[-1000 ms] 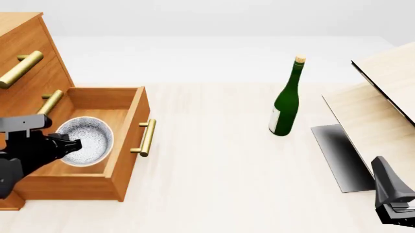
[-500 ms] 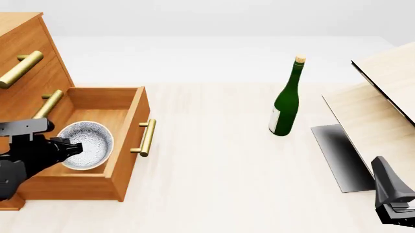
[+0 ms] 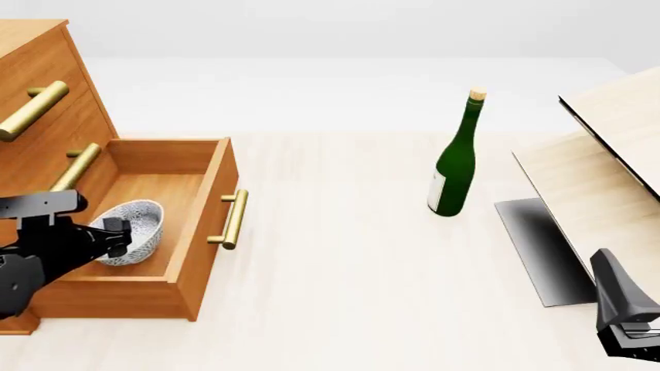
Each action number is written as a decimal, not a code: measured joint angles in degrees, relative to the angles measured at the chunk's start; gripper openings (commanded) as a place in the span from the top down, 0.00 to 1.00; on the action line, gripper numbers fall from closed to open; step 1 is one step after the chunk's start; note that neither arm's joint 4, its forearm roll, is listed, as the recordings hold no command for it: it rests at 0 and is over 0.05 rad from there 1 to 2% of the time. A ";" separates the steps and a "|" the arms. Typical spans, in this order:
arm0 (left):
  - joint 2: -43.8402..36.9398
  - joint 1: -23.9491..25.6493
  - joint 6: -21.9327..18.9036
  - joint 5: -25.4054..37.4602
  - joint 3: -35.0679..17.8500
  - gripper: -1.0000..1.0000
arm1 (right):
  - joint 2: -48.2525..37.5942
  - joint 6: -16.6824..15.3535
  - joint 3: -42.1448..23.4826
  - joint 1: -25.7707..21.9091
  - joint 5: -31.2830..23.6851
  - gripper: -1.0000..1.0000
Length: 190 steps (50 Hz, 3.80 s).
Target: Put the bowl in the bottom drawer of the cabinet and close it.
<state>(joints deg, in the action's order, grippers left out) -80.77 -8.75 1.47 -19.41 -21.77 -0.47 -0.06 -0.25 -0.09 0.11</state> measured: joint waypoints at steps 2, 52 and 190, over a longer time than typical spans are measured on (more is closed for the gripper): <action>-0.02 -0.03 -0.01 0.00 0.01 0.00 | 0.00 0.00 0.00 0.00 0.00 0.00; 12.48 3.20 1.88 9.24 0.49 0.00 | 0.00 0.00 0.00 0.00 0.00 0.00; 26.75 43.56 13.32 24.96 -8.25 0.00 | 0.00 0.00 0.00 0.00 0.00 0.00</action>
<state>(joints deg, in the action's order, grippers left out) -54.03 34.80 14.79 5.55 -30.02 -0.47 -0.06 -0.25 -0.10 0.11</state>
